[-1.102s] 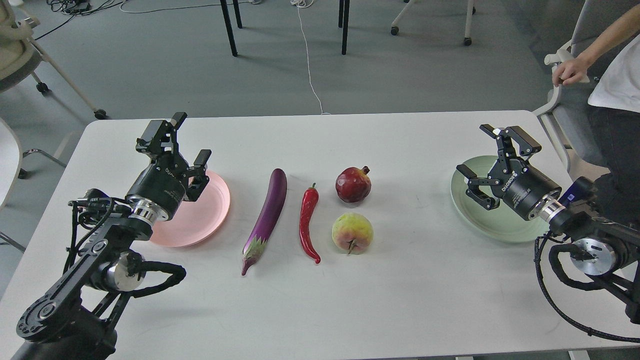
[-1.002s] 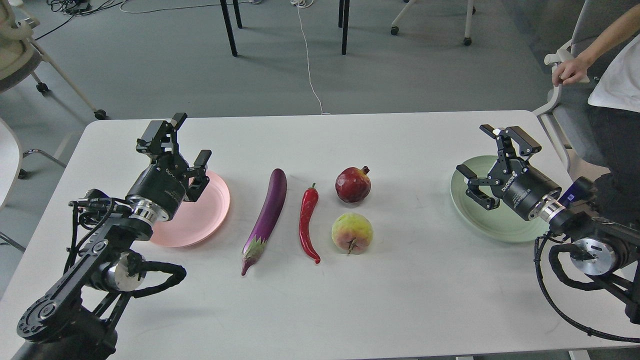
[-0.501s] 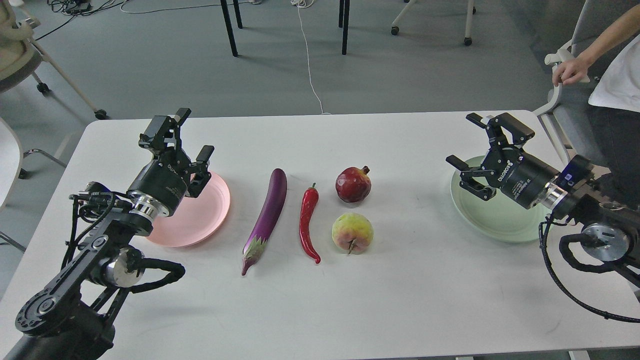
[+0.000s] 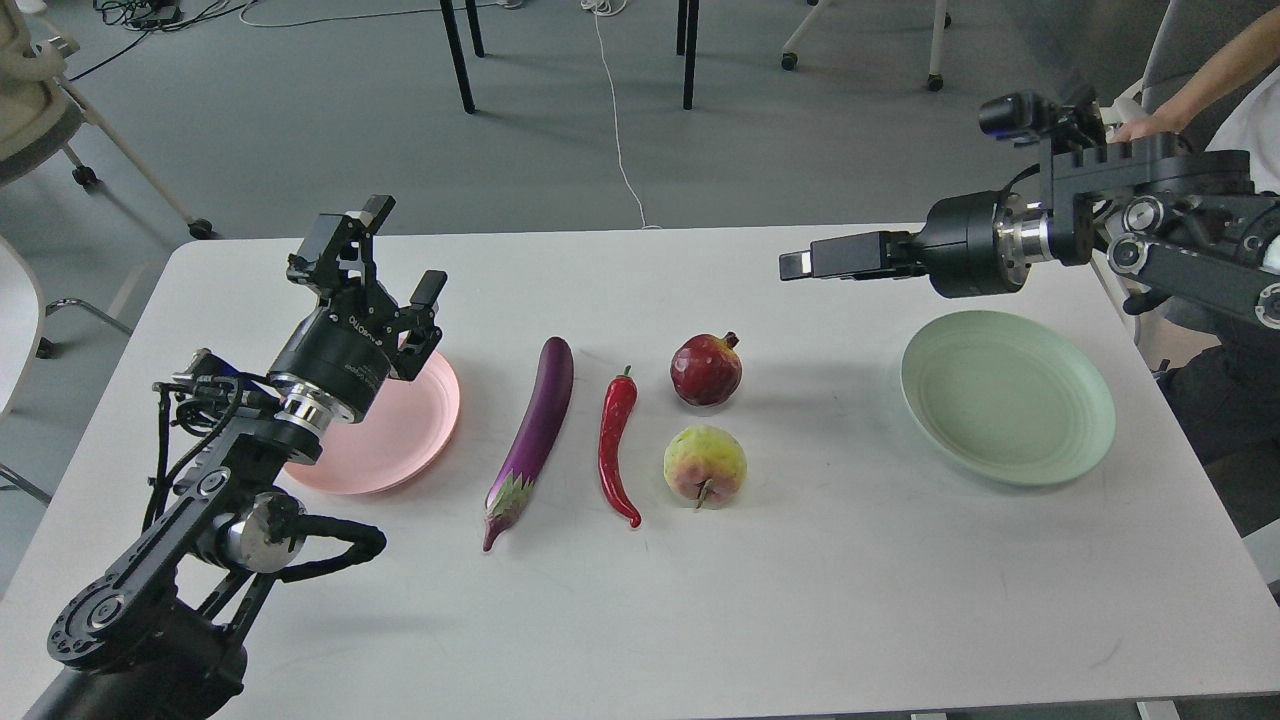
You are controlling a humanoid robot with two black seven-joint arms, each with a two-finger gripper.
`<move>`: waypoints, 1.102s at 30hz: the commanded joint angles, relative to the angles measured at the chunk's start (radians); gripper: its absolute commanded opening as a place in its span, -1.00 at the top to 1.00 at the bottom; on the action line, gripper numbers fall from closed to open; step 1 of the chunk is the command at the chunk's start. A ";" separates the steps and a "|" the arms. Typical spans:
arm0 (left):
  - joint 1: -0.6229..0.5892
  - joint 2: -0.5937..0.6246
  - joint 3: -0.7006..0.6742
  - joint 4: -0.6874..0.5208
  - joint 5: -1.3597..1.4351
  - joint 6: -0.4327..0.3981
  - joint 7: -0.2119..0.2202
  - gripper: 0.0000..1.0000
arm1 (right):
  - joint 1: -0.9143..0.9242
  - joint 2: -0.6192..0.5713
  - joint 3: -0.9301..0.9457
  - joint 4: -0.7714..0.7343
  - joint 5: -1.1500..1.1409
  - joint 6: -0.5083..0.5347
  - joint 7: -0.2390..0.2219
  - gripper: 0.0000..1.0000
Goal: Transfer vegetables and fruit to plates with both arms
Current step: 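Reach the right gripper to the red apple and grasp it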
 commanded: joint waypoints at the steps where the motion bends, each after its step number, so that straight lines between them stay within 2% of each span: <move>1: 0.013 -0.007 0.000 -0.028 0.001 0.002 0.000 -0.96 | 0.040 0.178 -0.171 -0.107 -0.039 -0.123 0.000 -0.98; 4: 0.014 -0.006 0.000 -0.046 0.001 0.002 0.001 -0.96 | 0.028 0.293 -0.219 -0.199 -0.037 -0.137 0.000 -0.98; 9: 0.011 -0.007 0.000 -0.046 0.001 0.002 0.001 -0.96 | -0.052 0.394 -0.222 -0.299 -0.034 -0.137 0.000 -0.98; 14: 0.014 -0.007 0.000 -0.046 0.001 0.002 0.001 -0.96 | -0.132 0.431 -0.220 -0.351 -0.019 -0.147 0.000 -0.98; 33: 0.022 -0.009 0.000 -0.046 0.001 0.001 0.001 -0.96 | -0.208 0.445 -0.226 -0.457 0.006 -0.148 0.000 -0.98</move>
